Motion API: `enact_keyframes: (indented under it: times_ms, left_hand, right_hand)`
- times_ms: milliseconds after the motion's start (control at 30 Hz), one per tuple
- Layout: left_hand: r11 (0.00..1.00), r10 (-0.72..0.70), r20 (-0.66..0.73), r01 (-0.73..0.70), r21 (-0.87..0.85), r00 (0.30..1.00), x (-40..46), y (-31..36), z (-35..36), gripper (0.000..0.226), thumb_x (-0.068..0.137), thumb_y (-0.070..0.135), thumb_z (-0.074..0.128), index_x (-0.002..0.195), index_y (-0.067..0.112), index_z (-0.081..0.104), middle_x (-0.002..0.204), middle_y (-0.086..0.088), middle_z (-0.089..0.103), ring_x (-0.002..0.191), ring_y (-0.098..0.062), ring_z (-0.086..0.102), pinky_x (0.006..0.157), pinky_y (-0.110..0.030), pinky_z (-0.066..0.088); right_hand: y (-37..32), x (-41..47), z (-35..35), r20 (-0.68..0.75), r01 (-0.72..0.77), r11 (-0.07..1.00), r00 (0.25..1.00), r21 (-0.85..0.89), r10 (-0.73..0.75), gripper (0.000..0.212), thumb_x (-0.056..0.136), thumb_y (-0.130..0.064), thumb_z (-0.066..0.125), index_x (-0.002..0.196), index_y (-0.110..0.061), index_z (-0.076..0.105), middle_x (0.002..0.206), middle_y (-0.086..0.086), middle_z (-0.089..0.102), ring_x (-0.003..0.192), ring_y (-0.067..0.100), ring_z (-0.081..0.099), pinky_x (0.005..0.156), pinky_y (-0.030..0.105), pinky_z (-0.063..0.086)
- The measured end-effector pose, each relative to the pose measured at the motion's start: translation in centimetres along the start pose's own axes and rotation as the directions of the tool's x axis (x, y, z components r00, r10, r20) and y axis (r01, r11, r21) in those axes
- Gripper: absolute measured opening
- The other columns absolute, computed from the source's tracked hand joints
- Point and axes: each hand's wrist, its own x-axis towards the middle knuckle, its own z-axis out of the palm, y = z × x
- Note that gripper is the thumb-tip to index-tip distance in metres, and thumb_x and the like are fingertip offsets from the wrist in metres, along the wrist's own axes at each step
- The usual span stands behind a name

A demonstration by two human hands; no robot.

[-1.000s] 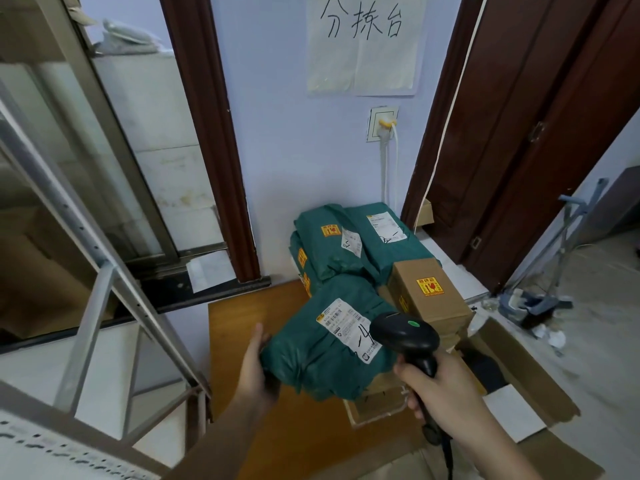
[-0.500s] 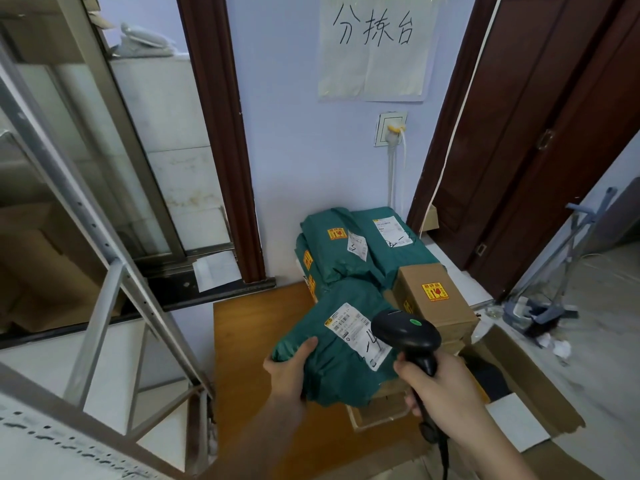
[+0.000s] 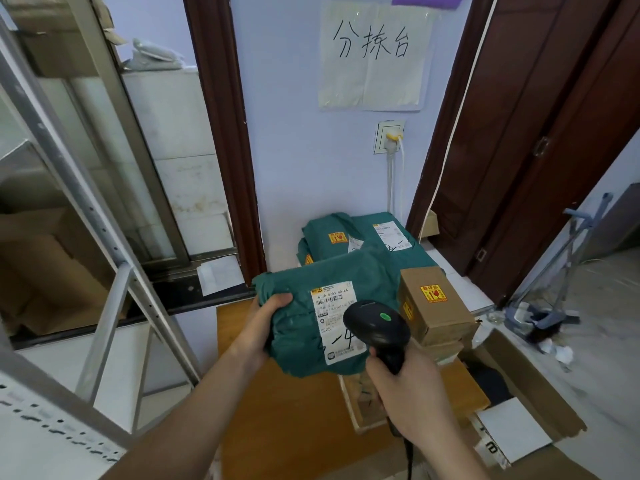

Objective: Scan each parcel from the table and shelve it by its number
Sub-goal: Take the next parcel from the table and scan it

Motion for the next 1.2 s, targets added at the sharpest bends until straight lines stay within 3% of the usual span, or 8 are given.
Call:
enact_keyframes:
  times_ms: [133,233,400,533,633,800,1067,1200]
  left_hand:
    - [0.998,0.048,0.044,-0.049,0.029,0.998,-0.3,1.3,0.2,0.065,0.072,0.024,0.082,0.133,0.019,0.062,0.122,-0.014,0.076,0.109,-0.035,0.075,0.090,-0.047,0.060]
    - [0.998,0.058,0.052,-0.060,0.033,0.997,-0.6,1.4,0.1,0.067,0.074,0.022,0.086,0.135,0.020,0.059,0.122,-0.013,0.076,0.109,-0.035,0.075,0.089,-0.047,0.061]
    - [0.997,0.081,0.070,-0.082,0.015,0.994,-1.0,1.3,0.0,0.067,0.074,0.020,0.086,0.135,0.020,0.057,0.119,-0.012,0.077,0.106,-0.033,0.076,0.076,-0.041,0.064]
    - [0.996,0.088,0.069,-0.088,0.002,0.994,-1.1,1.0,-0.1,0.068,0.070,0.022,0.083,0.133,0.021,0.058,0.119,-0.013,0.077,0.106,-0.033,0.076,0.077,-0.042,0.064]
    - [0.996,0.094,0.070,-0.094,-0.002,0.993,-1.1,0.8,-0.1,0.067,0.069,0.020,0.083,0.133,0.019,0.060,0.121,-0.015,0.076,0.107,-0.035,0.075,0.078,-0.043,0.063]
    - [0.996,0.091,0.087,-0.091,0.000,0.992,-1.2,0.4,-0.1,0.066,0.070,0.021,0.082,0.133,0.018,0.060,0.122,-0.015,0.076,0.108,-0.035,0.075,0.083,-0.045,0.062]
    - [0.996,0.091,0.116,-0.092,0.009,0.989,-1.5,-0.1,-0.4,0.067,0.071,0.021,0.082,0.134,0.018,0.058,0.121,-0.014,0.076,0.109,-0.034,0.075,0.085,-0.046,0.063]
    - [0.996,0.091,0.112,-0.093,0.011,0.990,-1.4,-0.4,-1.1,0.069,0.071,0.020,0.084,0.135,0.018,0.058,0.123,-0.015,0.076,0.112,-0.036,0.074,0.096,-0.054,0.059]
  right_hand:
    - [-1.2,-0.1,0.8,0.007,0.029,0.999,1.000,-0.028,-0.028,0.012,0.085,-0.033,0.061,0.079,-0.026,0.052,0.077,0.004,0.058,0.068,0.018,0.059,0.058,0.025,0.041]
    - [-1.4,-0.1,1.3,0.022,0.002,1.000,1.000,-0.010,-0.002,0.027,0.072,-0.053,0.050,0.083,-0.029,0.053,0.079,0.006,0.060,0.068,0.022,0.062,0.059,0.036,0.052]
    - [-1.8,-0.6,1.4,0.020,0.017,1.000,1.000,-0.006,-0.016,0.026,0.073,-0.051,0.049,0.092,-0.033,0.054,0.091,-0.001,0.060,0.073,0.021,0.067,0.067,0.048,0.060]
    - [-2.0,-0.7,1.6,0.026,0.006,1.000,1.000,-0.020,-0.005,0.011,0.082,-0.039,0.055,0.087,-0.029,0.055,0.084,0.004,0.063,0.069,0.020,0.066,0.065,0.043,0.060]
    - [-1.9,-0.5,1.8,0.066,-0.014,1.000,0.998,-0.017,0.015,0.008,0.089,-0.024,0.058,0.084,-0.019,0.056,0.075,0.007,0.063,0.055,0.010,0.062,0.053,0.026,0.052]
    - [-1.9,-0.5,2.3,0.050,-0.006,1.000,0.999,-0.015,0.006,0.010,0.092,-0.022,0.057,0.083,-0.021,0.055,0.072,0.004,0.064,0.051,0.005,0.060,0.048,0.016,0.042]
    - [-1.8,-1.0,2.8,0.023,-0.050,0.999,0.999,0.010,0.050,0.008,0.091,-0.023,0.057,0.084,-0.021,0.054,0.079,0.013,0.064,0.053,0.014,0.060,0.054,0.029,0.047]
    - [-1.9,-1.4,3.0,-0.001,-0.071,0.997,0.997,0.036,0.071,0.005,0.091,-0.022,0.059,0.089,-0.021,0.055,0.076,0.012,0.065,0.048,0.009,0.059,0.050,0.026,0.045]
